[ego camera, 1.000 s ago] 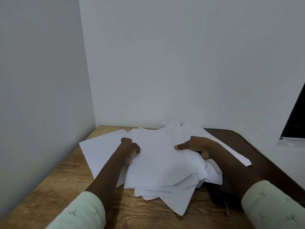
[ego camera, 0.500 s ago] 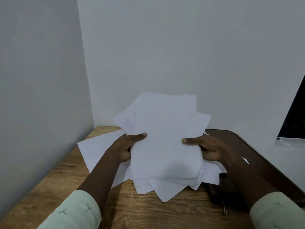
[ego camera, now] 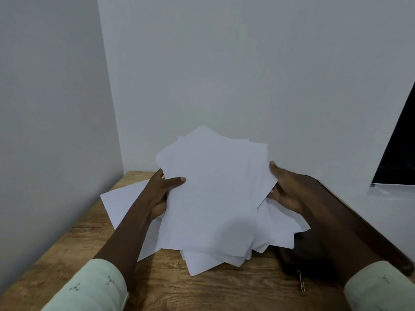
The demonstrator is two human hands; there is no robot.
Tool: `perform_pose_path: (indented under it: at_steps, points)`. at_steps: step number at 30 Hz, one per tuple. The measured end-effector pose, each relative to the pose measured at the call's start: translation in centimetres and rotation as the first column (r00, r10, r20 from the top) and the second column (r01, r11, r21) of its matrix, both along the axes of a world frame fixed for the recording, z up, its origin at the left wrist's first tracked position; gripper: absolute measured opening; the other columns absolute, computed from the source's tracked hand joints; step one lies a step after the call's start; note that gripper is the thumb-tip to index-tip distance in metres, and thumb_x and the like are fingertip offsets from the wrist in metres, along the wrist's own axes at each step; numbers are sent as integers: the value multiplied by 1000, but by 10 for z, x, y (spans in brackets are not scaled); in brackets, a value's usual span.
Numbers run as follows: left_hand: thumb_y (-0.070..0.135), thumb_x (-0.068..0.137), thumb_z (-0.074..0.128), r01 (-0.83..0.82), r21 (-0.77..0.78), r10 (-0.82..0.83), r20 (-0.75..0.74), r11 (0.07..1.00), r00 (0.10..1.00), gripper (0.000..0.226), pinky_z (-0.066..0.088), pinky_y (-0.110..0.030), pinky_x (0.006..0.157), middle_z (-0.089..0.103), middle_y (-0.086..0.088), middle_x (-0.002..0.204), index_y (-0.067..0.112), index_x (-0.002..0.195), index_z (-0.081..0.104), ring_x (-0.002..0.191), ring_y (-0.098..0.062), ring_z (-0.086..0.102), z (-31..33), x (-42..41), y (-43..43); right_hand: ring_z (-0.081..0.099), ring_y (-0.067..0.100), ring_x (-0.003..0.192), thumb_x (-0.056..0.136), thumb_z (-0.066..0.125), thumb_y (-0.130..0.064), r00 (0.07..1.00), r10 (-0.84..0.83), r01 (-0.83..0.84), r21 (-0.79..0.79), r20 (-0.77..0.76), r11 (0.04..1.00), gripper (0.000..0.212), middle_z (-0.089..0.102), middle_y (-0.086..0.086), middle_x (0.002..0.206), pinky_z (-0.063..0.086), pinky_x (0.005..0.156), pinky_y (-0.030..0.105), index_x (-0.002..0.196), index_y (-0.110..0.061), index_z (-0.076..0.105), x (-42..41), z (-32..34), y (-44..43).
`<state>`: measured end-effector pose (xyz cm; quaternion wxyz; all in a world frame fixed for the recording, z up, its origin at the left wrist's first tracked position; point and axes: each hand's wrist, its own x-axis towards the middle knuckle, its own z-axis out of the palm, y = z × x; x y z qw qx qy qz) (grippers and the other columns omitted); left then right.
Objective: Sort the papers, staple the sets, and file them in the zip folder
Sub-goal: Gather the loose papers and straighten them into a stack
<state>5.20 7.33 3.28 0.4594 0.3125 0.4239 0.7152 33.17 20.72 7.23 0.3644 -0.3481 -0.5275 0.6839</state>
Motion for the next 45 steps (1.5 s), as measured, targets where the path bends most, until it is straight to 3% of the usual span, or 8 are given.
perform_pose_path:
  at_steps: [4, 9, 15, 20, 26, 35, 39, 45]
  points:
    - [-8, 81, 67, -83, -51, 89, 121, 995, 989, 49, 60, -47, 76, 69, -20, 120, 4, 128, 59, 106, -40, 68, -23, -5, 0, 67, 30, 109, 101, 42, -5, 957, 289, -286, -180, -9, 941, 35, 67, 17, 124, 55, 91, 42, 133, 0, 55, 9, -25, -16]
    - [-12, 75, 72, 12, -140, -16, -31, 990, 999, 62, 58, -50, 83, 66, -22, 123, 5, 132, 55, 108, -39, 67, -30, -6, -1, 73, 21, 92, 85, 54, 20, 905, 403, -386, -138, 134, 912, 55, 74, 8, 107, 60, 70, 30, 130, -10, 56, 11, -32, -30]
    - [-2, 69, 74, 6, 104, 18, -231, 995, 973, 78, 58, -42, 86, 65, -12, 130, 16, 139, 45, 115, -31, 65, 19, -9, -4, 54, 18, 124, 45, 89, -64, 953, 193, -223, 106, 233, 969, 117, 61, 0, 130, 44, 100, 42, 145, -24, 42, 11, 15, -6]
    - [5, 72, 75, -69, 269, 200, -497, 961, 845, 68, 54, -45, 96, 67, -4, 126, 18, 134, 49, 113, -24, 66, 80, 12, -9, 65, 27, 115, 80, 76, -12, 986, 166, -156, 245, -20, 957, 44, 69, 13, 121, 42, 109, 50, 121, -3, 65, -18, 40, -13]
    - [11, 75, 84, -172, 570, 512, -514, 803, 688, 63, 55, -38, 92, 66, -1, 125, 16, 129, 52, 112, -16, 66, 133, 33, -18, 70, 28, 101, 86, 68, 2, 930, -44, 229, 483, -364, 845, 20, 75, 7, 102, 55, 93, 41, 101, -11, 70, -30, 87, -26]
    - [40, 49, 94, -376, 306, 483, -483, 875, 730, 99, 54, -37, 95, 62, 10, 127, 30, 133, 45, 114, -8, 62, 46, 6, -9, 66, 23, 113, 69, 79, -12, 971, 210, -134, 466, -114, 875, 50, 71, 7, 118, 51, 98, 38, 117, -10, 66, -41, 18, -13]
    - [29, 58, 92, -340, 181, 383, -521, 923, 763, 69, 57, -30, 81, 71, 8, 112, 29, 119, 58, 105, -16, 68, 14, 5, -7, 66, 18, 113, 84, 74, -14, 992, 115, -121, 510, 44, 852, 36, 72, -1, 116, 49, 102, 39, 119, -16, 66, -50, -9, -15]
    - [21, 72, 85, -414, 441, 558, -272, 796, 784, 52, 59, -36, 85, 73, -2, 112, 15, 119, 64, 101, -20, 71, 81, 4, 2, 70, 25, 105, 77, 73, -36, 983, 165, -103, 490, -85, 866, 48, 72, 8, 114, 56, 92, 42, 118, -12, 64, -45, 53, -23]
